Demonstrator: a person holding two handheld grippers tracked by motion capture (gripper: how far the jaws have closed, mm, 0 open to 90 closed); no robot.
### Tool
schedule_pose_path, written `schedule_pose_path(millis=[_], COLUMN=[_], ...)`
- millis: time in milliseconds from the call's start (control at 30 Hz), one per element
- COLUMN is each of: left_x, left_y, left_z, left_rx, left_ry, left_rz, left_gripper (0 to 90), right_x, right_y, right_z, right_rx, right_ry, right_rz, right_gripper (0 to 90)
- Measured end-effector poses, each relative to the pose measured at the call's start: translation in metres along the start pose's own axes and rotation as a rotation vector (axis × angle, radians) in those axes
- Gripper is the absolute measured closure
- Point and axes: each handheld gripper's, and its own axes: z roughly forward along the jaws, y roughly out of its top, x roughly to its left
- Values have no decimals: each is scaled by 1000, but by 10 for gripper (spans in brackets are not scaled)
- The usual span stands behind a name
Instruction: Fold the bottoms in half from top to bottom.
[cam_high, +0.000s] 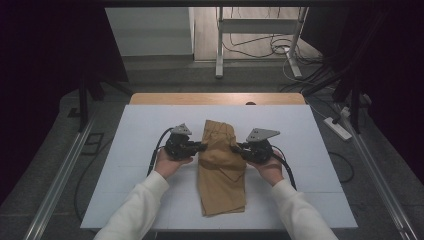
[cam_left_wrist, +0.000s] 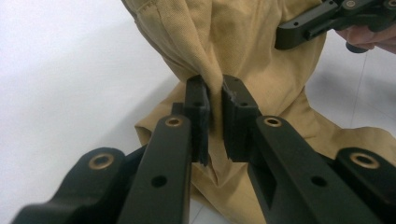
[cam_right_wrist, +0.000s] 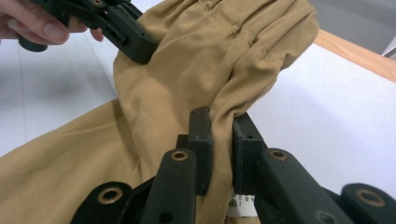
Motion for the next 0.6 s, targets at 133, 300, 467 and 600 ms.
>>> schedule_pose_path(millis=[133, 300, 467, 600], left_x=[-2, -4, -6, -8], left_y=[-2, -6, -10, -13], left_z=[-1, -2, -2, -3], left_rx=[4, 12, 24, 27], left_ry=[-3, -4, -10, -13], left_rz=[1, 4, 9, 10], left_gripper=[801, 800, 797, 797], right_x=[1, 4, 9, 13], right_y=[-2, -4, -6, -6], right_z=[-1, -2, -3, -4], right_rx=[0, 2, 8, 11], right_ry=[10, 22, 31, 33], right_rz=[6, 11, 9, 0], right_gripper=[803, 802, 803, 803])
